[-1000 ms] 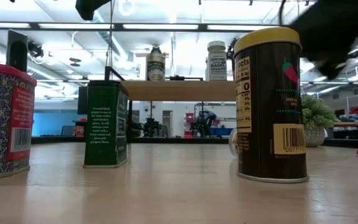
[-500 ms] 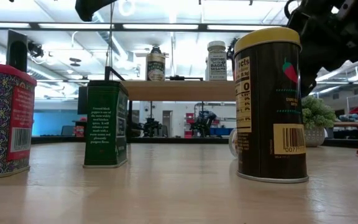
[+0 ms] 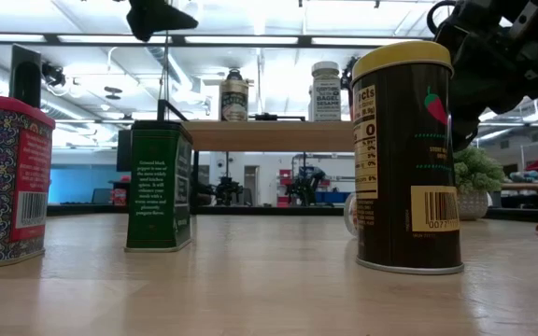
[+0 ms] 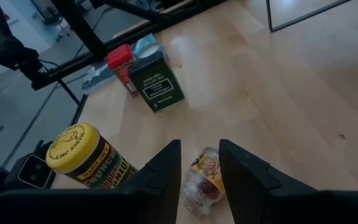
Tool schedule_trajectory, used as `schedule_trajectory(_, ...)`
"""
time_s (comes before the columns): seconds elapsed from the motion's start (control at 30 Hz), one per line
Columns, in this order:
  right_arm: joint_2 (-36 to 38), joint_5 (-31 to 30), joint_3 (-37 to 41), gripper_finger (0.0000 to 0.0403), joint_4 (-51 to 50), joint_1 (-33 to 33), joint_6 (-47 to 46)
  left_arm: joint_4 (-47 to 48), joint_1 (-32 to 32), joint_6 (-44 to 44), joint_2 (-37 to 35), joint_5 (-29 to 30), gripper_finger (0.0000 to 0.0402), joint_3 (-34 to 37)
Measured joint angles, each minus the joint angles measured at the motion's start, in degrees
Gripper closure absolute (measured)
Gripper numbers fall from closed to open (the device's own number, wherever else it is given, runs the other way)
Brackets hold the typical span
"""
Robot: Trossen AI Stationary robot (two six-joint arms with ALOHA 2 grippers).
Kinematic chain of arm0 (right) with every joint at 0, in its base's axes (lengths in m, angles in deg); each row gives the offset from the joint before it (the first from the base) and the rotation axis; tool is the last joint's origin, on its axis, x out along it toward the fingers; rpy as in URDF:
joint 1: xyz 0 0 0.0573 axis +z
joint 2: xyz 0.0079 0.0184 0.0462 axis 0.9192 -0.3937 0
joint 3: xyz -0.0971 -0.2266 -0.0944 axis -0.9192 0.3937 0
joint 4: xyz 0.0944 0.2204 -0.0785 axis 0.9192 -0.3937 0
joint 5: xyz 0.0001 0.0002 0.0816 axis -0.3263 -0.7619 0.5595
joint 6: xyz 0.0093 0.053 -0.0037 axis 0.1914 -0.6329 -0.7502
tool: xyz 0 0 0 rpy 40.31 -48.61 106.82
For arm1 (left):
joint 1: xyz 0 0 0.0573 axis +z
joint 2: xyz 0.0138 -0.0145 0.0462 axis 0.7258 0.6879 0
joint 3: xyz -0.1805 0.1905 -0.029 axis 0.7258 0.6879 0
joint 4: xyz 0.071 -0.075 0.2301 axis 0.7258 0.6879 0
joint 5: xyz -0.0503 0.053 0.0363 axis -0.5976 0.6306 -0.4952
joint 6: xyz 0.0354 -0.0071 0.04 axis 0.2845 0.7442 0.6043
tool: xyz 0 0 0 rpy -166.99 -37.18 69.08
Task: Shelf spices
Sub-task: Put the red seasoning can on the shelf
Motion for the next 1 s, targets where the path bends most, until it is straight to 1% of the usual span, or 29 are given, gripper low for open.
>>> schedule_trajectory(0.13, 0.00, -0.01, 0.00, 0.0294, -0.01, 0.15, -0.02, 18.62, -4.80, -6.16, 9.00, 3.20, 0.0007, -11.28)
schedule_trajectory(0.2, 0.00, -0.01, 0.00, 0.0293, -0.02, 0.32, -0.49, 27.03, -7.42, -12.47, 13.69, 5.67, 0.0007, -16.79)
schedule_trajectory(0.23, 0.00, -0.01, 0.00, 0.0293, -0.02, 0.36, -0.85, 30.84, -8.63, -15.29, 16.09, 6.00, 0.0007, -19.11)
schedule_trajectory(0.37, 0.00, -0.01, 0.00, 0.0294, -0.03, 0.39, -0.99, 39.10, -14.32, -22.96, 25.51, 4.55, 0.0007, -26.06)
schedule_trajectory(0.47, 0.00, 0.00, 0.00, 0.0295, -0.02, 0.39, -1.01, 46.01, -18.31, -26.26, 32.52, 3.20, 0.0007, -31.98)
schedule_trajectory(0.57, 0.00, 0.06, -0.01, 0.0295, -0.03, 0.44, -1.03, 53.14, -21.76, -29.52, 38.54, 3.36, 0.0007, -36.76)
schedule_trajectory(0.7, 0.00, 1.15, -0.02, 0.0295, -0.02, 0.61, -1.14, 55.72, -24.84, -32.93, 43.24, 1.26, 0.0007, -39.53)
schedule_trajectory(0.8, -0.02, 1.17, -0.02, 0.0295, -0.01, 0.79, -1.14, 54.64, -26.71, -35.33, 45.32, -0.04, 0.0007, -39.63)
schedule_trajectory(0.9, -0.02, 1.37, -0.04, 0.0296, -0.01, 0.87, -1.15, 51.40, -28.16, -36.72, 47.49, -1.48, 0.0007, -39.63)
schedule_trajectory(1.0, -0.02, 1.39, -0.04, 0.0296, 0.00, 0.92, -2.37, 50.72, -29.20, -38.02, 49.68, -2.52, 0.0007, -39.63)
